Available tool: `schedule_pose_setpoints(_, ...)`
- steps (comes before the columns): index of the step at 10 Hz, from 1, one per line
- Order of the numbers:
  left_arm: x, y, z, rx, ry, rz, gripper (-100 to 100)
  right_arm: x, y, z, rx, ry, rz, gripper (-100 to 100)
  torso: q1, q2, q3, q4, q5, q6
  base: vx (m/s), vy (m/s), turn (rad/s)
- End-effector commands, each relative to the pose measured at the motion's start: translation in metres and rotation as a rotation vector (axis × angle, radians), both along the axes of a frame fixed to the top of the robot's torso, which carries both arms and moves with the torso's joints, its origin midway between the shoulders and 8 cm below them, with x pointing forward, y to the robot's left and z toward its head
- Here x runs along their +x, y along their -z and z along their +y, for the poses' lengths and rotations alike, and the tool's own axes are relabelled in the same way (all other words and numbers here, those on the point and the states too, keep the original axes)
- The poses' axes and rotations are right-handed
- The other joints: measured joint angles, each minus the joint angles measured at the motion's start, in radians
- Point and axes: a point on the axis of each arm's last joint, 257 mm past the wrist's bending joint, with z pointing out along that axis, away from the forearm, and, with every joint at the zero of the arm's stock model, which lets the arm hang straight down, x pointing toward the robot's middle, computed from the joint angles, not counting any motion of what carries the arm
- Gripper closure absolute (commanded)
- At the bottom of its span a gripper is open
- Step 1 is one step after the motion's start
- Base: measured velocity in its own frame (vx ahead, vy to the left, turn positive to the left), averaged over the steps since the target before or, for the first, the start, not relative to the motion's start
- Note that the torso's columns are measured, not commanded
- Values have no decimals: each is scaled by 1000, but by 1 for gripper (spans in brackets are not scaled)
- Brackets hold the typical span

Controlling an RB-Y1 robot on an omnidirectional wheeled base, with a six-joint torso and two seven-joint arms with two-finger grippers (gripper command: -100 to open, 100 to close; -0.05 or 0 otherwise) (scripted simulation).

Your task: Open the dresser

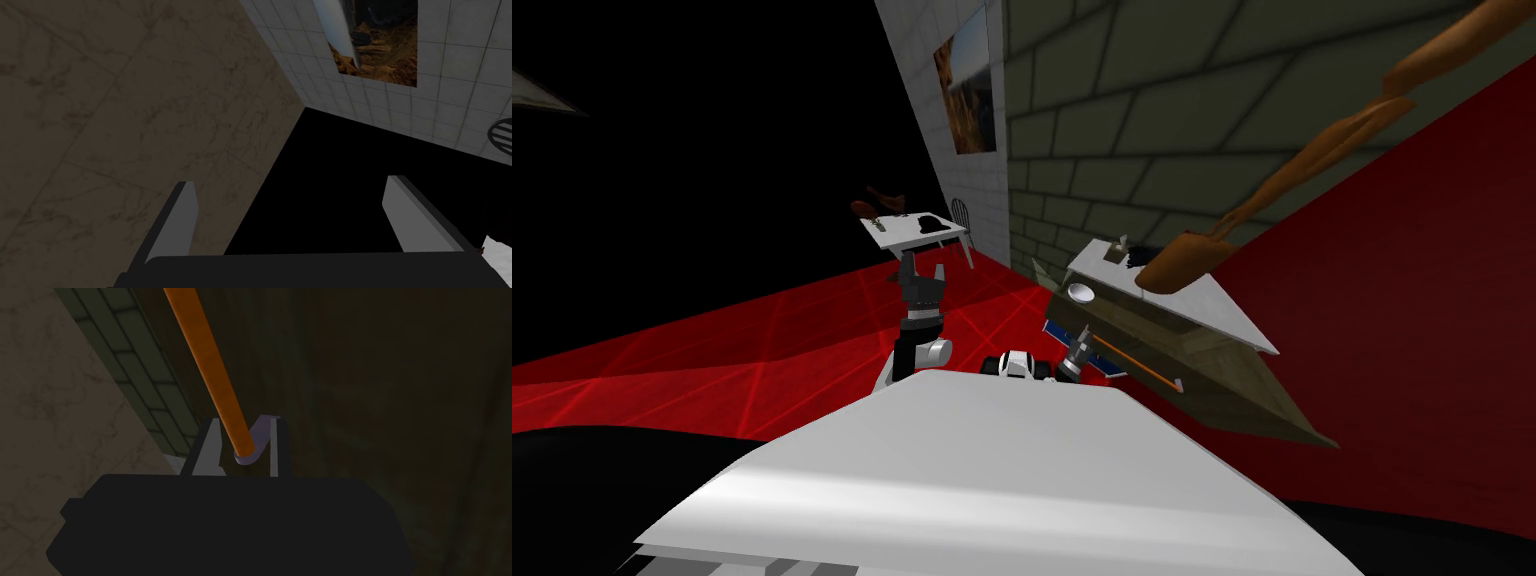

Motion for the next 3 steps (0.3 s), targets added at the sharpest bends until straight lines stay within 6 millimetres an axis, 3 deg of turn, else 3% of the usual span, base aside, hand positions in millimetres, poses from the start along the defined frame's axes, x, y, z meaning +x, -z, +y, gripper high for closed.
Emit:
schedule_pose_setpoints(1,0,0,0,0,0,0,0,14,-9,7,4,-2,1,-100,-7,-5,-2,-4,-4,0,-46,-35,-6)
schedule_pose_setpoints(3,0,0,0,0,0,0,0,27,-19,14,8,-6,2,-100,-12,-13,-6,-9,-8,0,-32,-47,-19)
